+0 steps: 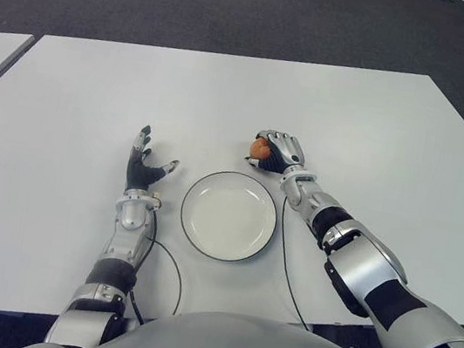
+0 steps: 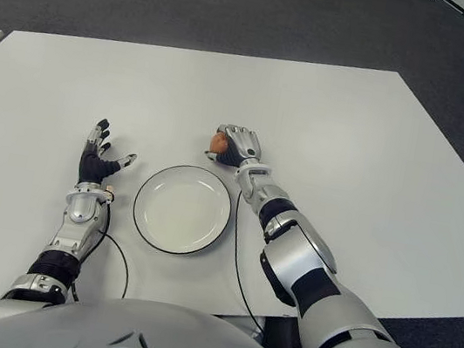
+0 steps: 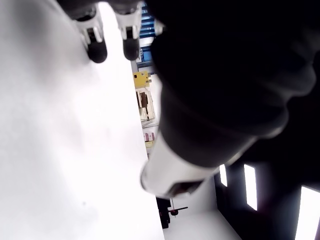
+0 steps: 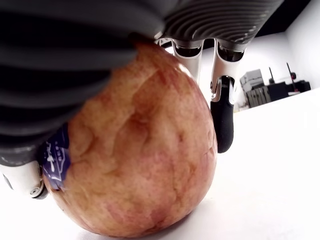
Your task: Put the apples into the plate.
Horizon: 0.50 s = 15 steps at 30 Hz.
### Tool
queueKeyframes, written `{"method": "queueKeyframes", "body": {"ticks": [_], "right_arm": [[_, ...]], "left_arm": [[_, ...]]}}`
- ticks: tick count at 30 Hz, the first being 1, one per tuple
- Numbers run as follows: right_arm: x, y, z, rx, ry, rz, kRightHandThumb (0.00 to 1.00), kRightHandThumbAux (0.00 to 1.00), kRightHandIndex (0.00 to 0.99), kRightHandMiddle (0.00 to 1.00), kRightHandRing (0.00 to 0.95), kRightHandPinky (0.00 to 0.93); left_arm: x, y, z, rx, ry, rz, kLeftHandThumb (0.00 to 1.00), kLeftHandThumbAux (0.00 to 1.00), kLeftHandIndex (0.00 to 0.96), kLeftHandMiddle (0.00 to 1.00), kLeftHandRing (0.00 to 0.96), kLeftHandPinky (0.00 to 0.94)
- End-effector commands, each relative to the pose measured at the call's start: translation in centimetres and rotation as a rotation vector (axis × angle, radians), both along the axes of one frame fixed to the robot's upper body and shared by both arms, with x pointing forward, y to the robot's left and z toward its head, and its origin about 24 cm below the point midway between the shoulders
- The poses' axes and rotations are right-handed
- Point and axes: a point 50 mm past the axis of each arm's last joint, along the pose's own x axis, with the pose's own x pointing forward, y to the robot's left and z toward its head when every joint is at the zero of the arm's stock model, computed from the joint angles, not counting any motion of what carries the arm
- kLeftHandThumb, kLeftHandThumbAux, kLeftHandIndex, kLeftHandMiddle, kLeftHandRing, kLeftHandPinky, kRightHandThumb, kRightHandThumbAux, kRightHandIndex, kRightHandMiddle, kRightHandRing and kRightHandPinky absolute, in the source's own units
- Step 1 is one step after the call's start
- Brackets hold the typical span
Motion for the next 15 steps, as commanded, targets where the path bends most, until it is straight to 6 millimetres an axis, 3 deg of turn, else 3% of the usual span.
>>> {"method": "queueKeyframes", "body": {"ticks": [1,15], "right_arm": [[-2.31,-1.03,-3.22,-0.035,0.172,-0.015,0.85,0.681,0.39,0.531,0.796,0.804],[-1.95,-1.09,-2.67,0.006,0.124,-0.038,0.852,0.68,0.393,0.534,0.831,0.841]], "left_arm": [[-0.91,-0.05,-1.02,-0.014,0.063,0.018,0.112,0.544,0.0,0.0,0.0,0.027],[-0.89,0.12,-1.04,-0.017,0.066,0.013,0.115,0.537,0.0,0.0,0.0,0.02]]}}
